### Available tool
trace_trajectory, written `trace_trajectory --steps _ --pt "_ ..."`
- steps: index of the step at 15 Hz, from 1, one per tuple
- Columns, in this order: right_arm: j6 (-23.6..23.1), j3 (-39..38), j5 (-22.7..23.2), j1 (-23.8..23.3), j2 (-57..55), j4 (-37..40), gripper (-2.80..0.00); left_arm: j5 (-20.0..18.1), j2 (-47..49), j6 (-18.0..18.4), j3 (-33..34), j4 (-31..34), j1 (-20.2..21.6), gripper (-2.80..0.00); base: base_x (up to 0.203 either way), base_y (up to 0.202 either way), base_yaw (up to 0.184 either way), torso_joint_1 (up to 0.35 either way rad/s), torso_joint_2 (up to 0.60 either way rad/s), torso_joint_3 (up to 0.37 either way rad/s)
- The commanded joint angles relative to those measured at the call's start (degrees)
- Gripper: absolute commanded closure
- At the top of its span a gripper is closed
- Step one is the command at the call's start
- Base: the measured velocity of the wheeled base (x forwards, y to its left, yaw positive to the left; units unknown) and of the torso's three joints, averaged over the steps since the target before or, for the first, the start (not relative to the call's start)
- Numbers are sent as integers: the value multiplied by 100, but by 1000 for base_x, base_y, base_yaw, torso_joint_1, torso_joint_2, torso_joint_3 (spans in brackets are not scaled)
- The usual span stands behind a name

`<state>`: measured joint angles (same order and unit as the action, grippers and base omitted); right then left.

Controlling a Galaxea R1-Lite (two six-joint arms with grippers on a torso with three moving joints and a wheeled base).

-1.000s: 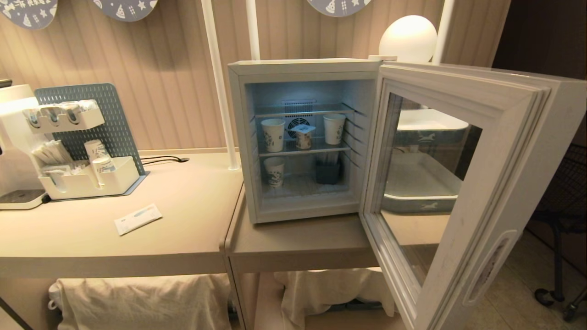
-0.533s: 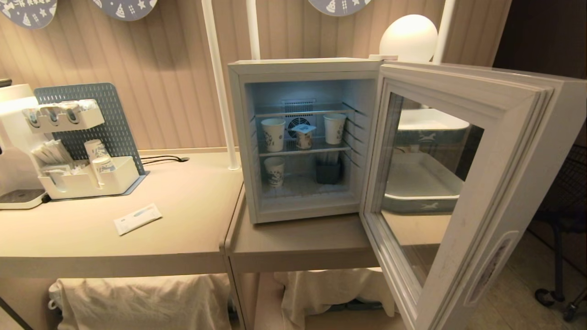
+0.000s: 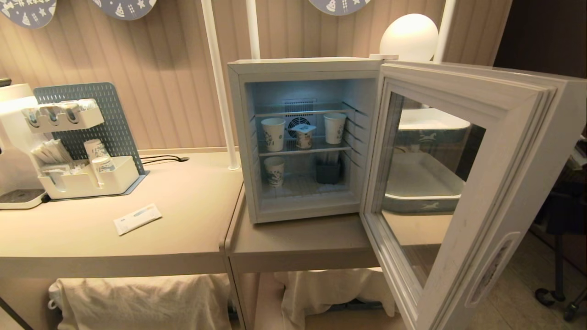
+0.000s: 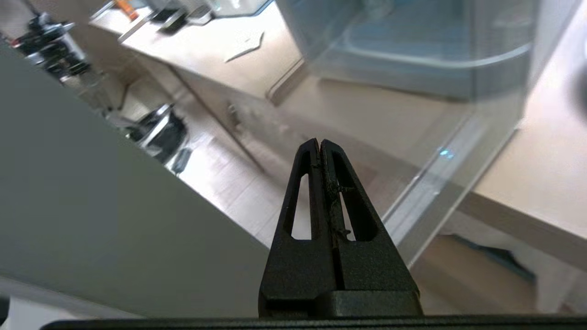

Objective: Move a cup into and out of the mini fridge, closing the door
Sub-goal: Close the freezer door

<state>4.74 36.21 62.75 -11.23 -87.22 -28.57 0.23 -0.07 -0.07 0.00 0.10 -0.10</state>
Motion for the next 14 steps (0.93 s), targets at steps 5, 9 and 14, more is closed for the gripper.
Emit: trace_trajectory --steps 5,9,14 --pt "24 241 -484 977 -575 1 0 2 7 -1 0 -1 1 0 0 0 0 0 0 0" --pt "314 884 -1963 2260 -901 3 0 3 7 -1 0 -1 1 0 0 0 0 0 0 0" --pt "472 2148 -3839 3347 -1920 1 0 3 7 -1 0 -1 1 0 0 0 0 0 0 0"
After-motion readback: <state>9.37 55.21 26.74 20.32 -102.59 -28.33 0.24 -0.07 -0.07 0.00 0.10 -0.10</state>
